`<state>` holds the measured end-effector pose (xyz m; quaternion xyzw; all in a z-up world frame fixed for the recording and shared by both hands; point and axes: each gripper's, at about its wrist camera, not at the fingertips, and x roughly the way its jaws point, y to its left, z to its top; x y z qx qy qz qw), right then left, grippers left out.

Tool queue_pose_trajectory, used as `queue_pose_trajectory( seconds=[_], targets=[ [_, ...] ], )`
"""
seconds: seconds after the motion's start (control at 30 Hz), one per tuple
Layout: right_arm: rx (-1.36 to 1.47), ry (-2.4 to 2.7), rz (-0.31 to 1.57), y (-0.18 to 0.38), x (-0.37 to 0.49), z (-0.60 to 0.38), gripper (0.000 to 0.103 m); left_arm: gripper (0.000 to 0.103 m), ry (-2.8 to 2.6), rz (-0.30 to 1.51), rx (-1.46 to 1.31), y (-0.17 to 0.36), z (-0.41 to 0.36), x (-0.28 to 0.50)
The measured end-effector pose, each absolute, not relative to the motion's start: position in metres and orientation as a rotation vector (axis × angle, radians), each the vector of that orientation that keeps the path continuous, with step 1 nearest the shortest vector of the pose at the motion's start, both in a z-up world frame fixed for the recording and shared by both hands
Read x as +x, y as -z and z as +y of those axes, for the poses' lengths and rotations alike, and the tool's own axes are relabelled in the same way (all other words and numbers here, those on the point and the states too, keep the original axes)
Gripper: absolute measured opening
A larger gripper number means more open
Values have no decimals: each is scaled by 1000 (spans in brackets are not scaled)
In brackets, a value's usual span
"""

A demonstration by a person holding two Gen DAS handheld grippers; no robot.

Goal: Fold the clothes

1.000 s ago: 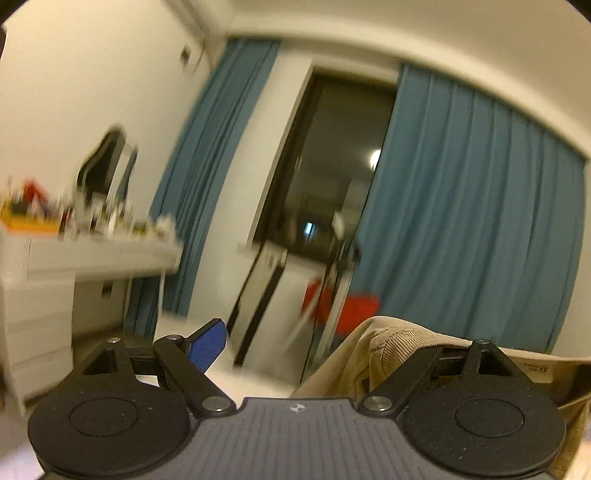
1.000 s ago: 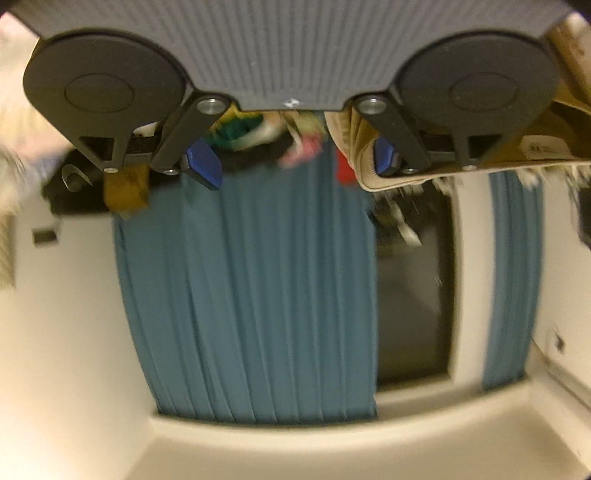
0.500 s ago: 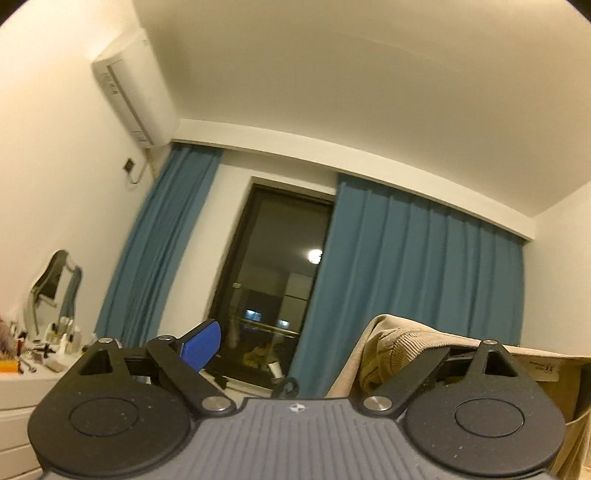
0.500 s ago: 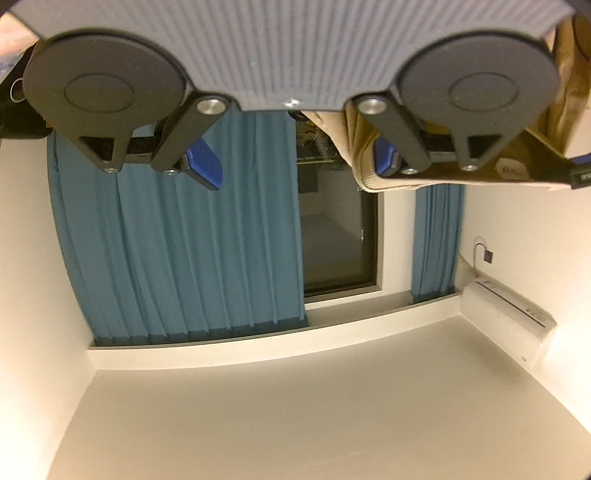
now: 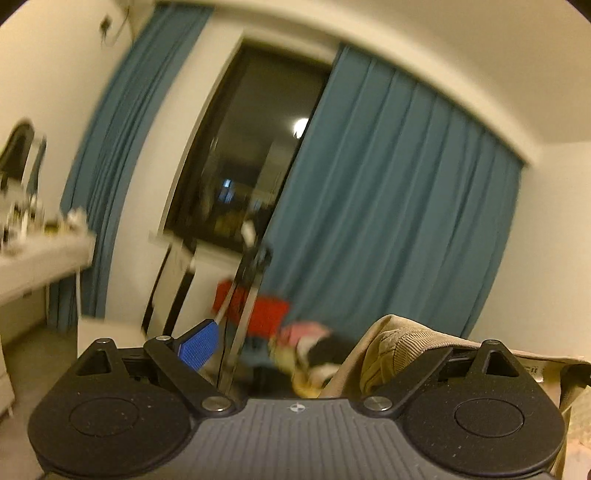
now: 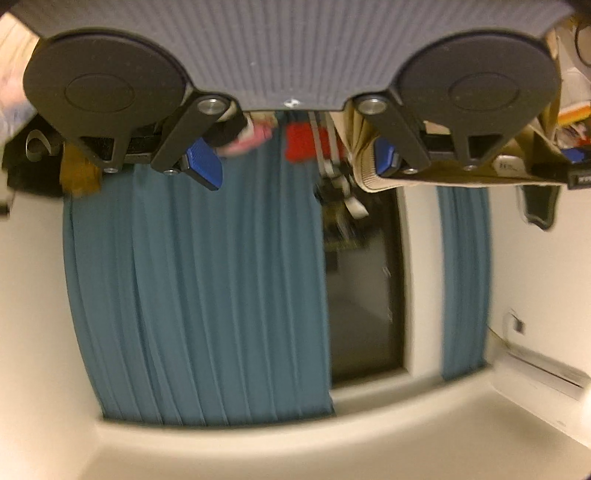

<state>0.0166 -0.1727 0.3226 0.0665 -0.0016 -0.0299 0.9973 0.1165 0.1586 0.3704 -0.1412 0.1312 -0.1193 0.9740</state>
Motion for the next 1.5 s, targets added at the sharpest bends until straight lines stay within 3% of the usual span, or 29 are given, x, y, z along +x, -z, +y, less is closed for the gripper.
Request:
queue_pose_trajectory(
  seconds=[0.37,0.57,0.7,0.77,0.93,1.03,1.2,1.5],
  targets=[
    [147,261,163,-164,305,-217,83,95,78,366,-252,-198,83,412],
    [137,277,272,-43,430,-232,83,94,-2,540,-252,-33,66,553],
    [124,254,403,25,481,-237,83,94,-19,660,-231,55,68,610],
    [118,242,469,58,506,-240,83,94,8,726,-175,71,67,618],
    [107,117,683,82,537,-235,83,94,74,890,-33,112,64,639],
    [104,-1,743,76,538,-227,83,97,129,935,55,121,58,641],
    [97,-36,674,34,493,-210,83,101,163,896,92,89,57,601],
    [196,-6,516,-32,343,-194,83,101,205,740,-29,-8,78,433]
  ],
)
